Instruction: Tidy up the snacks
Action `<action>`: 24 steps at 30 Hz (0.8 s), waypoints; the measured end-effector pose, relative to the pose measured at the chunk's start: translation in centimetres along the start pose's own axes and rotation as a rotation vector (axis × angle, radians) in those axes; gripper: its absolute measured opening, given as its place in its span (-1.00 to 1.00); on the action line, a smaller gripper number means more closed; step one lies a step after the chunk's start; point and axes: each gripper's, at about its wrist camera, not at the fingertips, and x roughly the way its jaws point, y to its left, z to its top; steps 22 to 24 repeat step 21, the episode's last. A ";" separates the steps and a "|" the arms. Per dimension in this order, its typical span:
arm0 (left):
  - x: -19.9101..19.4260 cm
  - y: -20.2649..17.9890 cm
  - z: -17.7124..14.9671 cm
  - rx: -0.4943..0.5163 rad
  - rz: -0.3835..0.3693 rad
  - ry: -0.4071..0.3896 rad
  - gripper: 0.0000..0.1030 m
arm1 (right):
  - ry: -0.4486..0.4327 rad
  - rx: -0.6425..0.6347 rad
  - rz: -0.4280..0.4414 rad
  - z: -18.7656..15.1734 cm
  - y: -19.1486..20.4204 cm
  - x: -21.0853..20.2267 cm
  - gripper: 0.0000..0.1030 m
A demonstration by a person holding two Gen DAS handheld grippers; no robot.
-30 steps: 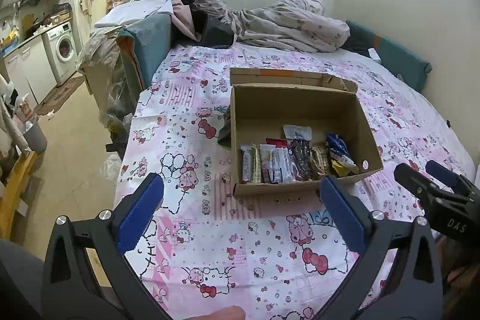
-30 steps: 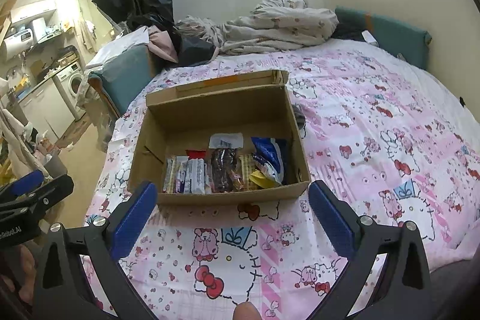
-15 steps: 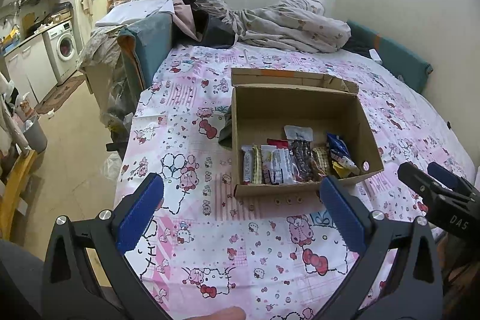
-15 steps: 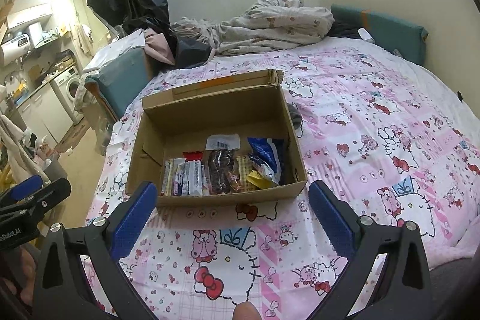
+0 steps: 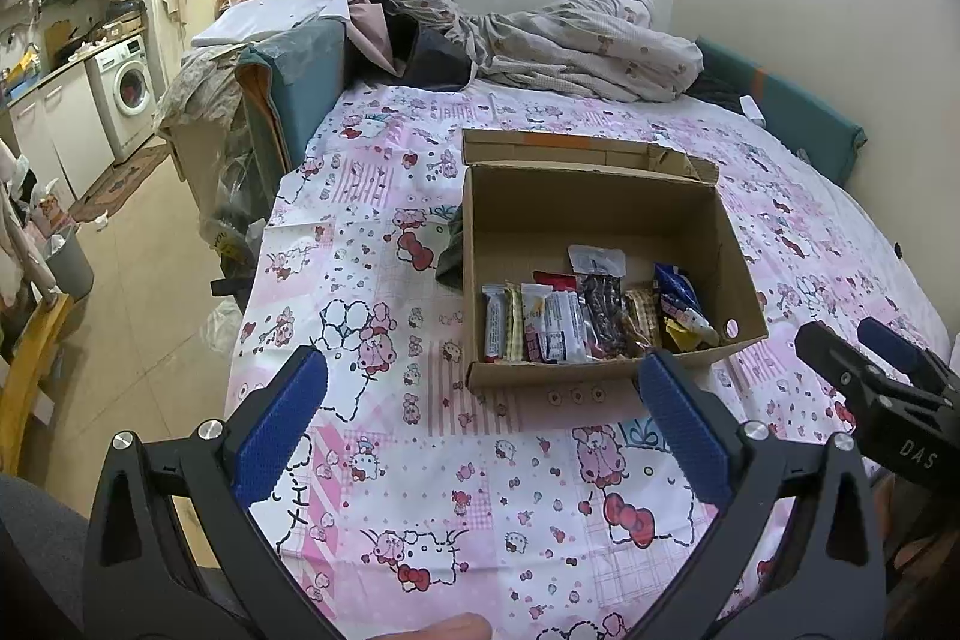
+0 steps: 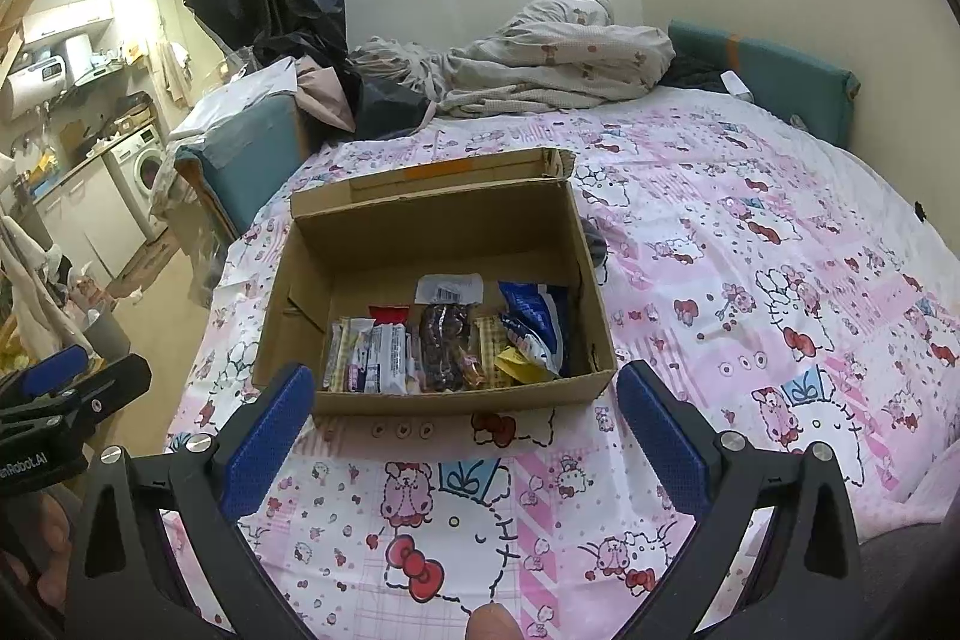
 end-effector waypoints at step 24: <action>0.0 -0.1 -0.3 -0.005 -0.014 -0.012 1.00 | 0.001 -0.003 0.005 -0.1 0.2 -0.1 1.00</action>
